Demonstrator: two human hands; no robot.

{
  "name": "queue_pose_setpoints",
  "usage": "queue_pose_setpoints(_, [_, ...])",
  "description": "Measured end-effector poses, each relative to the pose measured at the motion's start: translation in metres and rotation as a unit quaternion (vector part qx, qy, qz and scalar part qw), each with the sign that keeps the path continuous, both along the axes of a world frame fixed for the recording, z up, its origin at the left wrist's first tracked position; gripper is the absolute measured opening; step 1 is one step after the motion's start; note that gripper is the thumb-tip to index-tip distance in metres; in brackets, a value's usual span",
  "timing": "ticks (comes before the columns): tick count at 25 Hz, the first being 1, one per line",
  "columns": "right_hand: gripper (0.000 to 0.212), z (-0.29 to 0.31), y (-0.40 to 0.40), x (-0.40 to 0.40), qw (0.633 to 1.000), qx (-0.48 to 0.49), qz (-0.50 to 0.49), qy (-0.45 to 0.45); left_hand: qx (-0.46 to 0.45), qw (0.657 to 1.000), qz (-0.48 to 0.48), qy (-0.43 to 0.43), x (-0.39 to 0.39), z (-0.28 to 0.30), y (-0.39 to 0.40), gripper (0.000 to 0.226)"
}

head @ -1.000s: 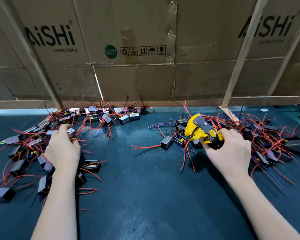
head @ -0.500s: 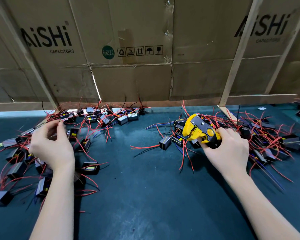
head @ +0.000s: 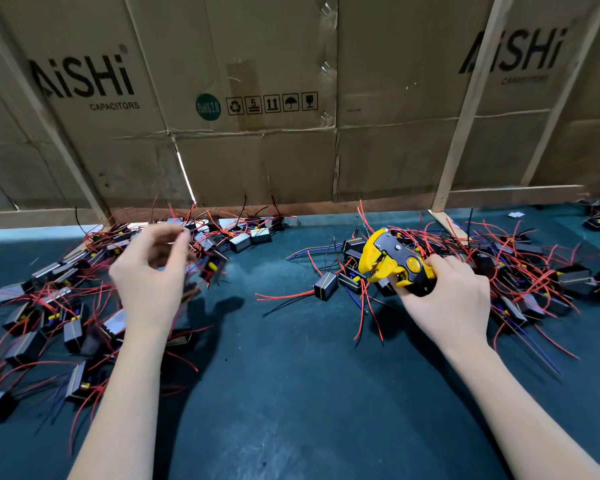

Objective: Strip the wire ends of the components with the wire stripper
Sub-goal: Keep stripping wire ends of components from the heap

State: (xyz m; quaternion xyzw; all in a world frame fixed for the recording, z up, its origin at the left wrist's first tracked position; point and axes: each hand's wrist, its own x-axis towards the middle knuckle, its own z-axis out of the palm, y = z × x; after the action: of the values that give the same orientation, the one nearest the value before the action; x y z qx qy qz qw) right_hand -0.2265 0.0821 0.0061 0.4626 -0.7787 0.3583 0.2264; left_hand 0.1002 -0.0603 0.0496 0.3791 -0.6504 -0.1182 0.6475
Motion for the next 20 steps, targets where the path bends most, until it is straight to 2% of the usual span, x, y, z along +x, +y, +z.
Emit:
queue_pose_setpoints(2, [0.046,-0.001,0.000,-0.001,1.000,0.008,-0.005,-0.001,0.042,0.994,-0.022,-0.103,-0.003,-0.003,0.004,0.018])
queue_pose_setpoints(4, [0.045,-0.001,-0.001,-0.001,1.000,0.008,-0.004,0.007,0.052,0.989,-0.047,-0.132,-0.009,-0.002,0.009,0.024])
queue_pose_setpoints(6, [0.045,-0.001,-0.001,0.000,1.000,0.009,-0.003,0.010,0.062,0.987,-0.122,-0.084,-0.014,0.002,0.015,0.020])
queue_pose_setpoints(9, [0.044,-0.002,-0.001,-0.001,1.000,0.013,-0.004,0.006,0.096,0.959,-0.262,0.042,-0.027,0.010,0.024,0.009])
queue_pose_setpoints(11, [0.042,-0.001,-0.002,0.000,1.000,0.015,-0.001,0.000,0.108,0.942,-0.310,0.065,-0.039,0.010,0.031,0.011])
queue_pose_setpoints(13, [0.042,0.000,-0.002,0.002,1.000,0.011,0.010,-0.009,0.125,0.933,-0.336,0.016,-0.055,0.005,0.039,0.008])
queue_pose_setpoints(17, [0.042,0.000,-0.002,0.004,1.000,0.005,0.027,-0.009,0.163,0.911,-0.342,-0.165,-0.087,-0.020,0.054,0.007])
queue_pose_setpoints(20, [0.042,-0.002,-0.001,0.003,1.000,0.020,0.008,0.017,0.192,0.900,-0.330,-0.209,-0.095,-0.031,0.059,0.009])
